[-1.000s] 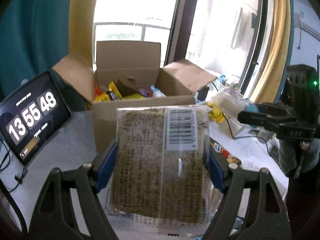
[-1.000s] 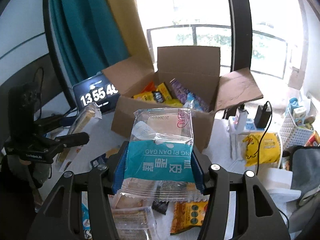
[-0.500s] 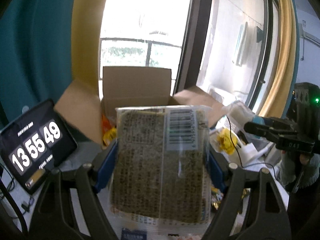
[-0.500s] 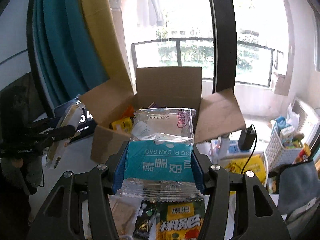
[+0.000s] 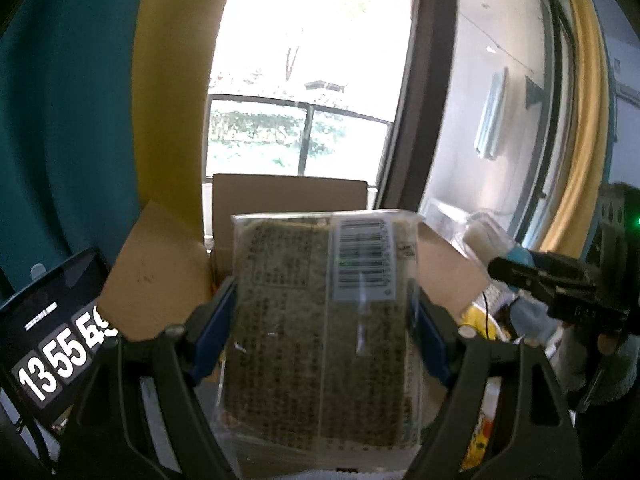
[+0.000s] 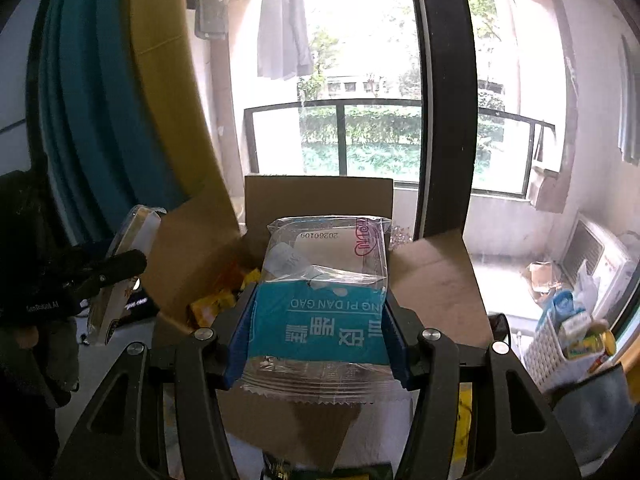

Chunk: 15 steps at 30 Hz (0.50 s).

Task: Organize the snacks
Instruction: 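Carry both packs into the cardboard box and open both tools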

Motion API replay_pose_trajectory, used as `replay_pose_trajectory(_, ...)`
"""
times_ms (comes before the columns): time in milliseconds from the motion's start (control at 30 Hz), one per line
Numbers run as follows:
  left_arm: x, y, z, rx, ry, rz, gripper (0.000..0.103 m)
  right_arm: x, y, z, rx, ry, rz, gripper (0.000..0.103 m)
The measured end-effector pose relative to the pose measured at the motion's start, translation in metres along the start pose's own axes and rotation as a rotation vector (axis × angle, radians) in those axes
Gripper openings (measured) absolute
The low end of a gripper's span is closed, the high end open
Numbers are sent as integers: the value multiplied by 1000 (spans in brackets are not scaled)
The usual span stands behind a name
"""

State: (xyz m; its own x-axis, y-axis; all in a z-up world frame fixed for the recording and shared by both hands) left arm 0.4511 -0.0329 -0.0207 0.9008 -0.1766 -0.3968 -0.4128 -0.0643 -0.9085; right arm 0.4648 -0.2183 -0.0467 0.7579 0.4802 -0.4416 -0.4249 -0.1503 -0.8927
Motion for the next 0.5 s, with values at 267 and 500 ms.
replay_pose_trajectory(267,52,-21,10,-50,1,-1,82,34,-22,-22,25,31,-23,60)
replay_pose_trajectory(500,99,-23,11,-17,-73,60,86,75,-40,-52,85,63,-72,66)
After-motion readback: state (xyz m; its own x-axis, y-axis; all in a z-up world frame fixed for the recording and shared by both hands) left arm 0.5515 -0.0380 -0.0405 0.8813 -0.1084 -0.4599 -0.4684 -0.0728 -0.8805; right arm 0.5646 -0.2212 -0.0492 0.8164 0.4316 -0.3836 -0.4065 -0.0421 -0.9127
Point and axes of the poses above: each gripper's, at about its wrist camera, not at the fingertips, and x roughly the way its jaws point, z to its left, y to its underside, the point moved 9 cm from there along x, roughly the way its jaws point, and after that the axes turned 8 degrees about -y, right-handed, at the moved point
